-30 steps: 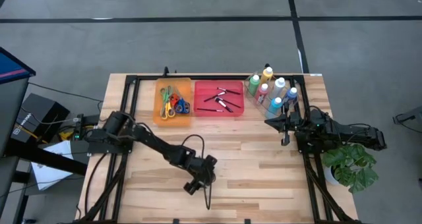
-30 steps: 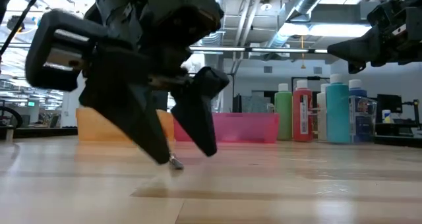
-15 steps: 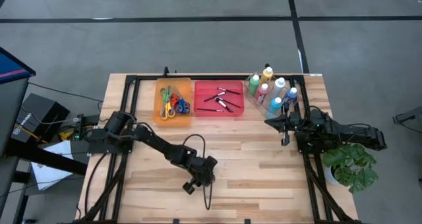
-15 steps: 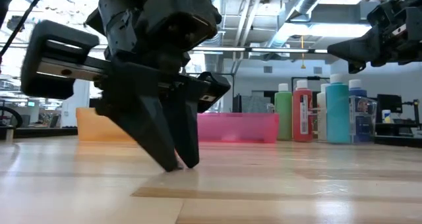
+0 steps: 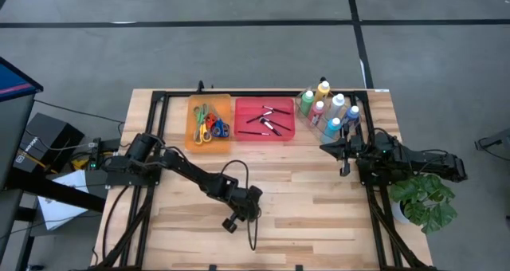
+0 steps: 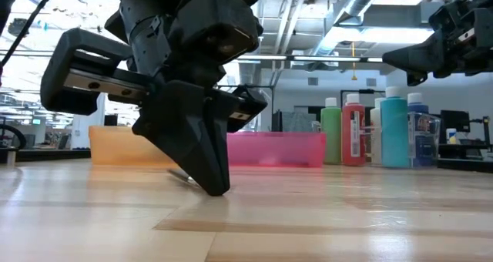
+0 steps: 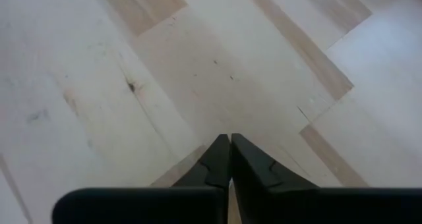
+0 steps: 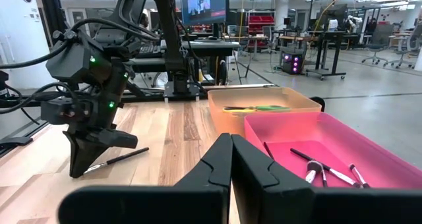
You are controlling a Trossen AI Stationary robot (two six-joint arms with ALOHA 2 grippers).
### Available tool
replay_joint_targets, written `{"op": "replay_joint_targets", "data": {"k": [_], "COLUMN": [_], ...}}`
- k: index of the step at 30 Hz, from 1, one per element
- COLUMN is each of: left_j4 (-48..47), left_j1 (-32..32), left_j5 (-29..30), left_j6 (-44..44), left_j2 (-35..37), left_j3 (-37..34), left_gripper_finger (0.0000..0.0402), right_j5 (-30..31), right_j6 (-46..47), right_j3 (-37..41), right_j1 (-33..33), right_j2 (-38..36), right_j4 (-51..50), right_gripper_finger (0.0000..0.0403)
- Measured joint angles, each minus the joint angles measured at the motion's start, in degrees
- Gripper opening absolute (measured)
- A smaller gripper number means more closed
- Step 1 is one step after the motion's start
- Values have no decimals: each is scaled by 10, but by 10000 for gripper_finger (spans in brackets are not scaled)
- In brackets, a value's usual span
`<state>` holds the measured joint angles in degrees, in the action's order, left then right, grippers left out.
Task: Pick & Place Paint Supplies
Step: Put the black paintbrush into the pink bin
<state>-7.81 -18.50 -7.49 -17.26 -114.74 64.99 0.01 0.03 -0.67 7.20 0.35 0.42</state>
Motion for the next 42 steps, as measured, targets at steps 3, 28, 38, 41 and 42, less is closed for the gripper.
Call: {"op": "replay_joint_targets", "data": {"k": [3,28,38,41,42], "left_j4": [0,106,163,190,194], "left_j1": [0,51,179,235,252], "left_j5": [4,182,201,154,144], "left_j6": [22,204,129,129,130], "left_j2": [1,241,295,280,274], "left_j3": [-1,-2,-2,-2,-2], "left_gripper_finger": [1,0,0,0,0], "right_j5": [0,0,0,0,0], "right_j6": [0,0,0,0,0], "right_j3": [0,0,0,0,0], "right_j1": [0,0,0,0,0], "right_j2": [0,0,0,0,0], "right_j4": [0,-2,-3,-3,-3], "right_gripper_finger": [0,0,0,0,0]}}
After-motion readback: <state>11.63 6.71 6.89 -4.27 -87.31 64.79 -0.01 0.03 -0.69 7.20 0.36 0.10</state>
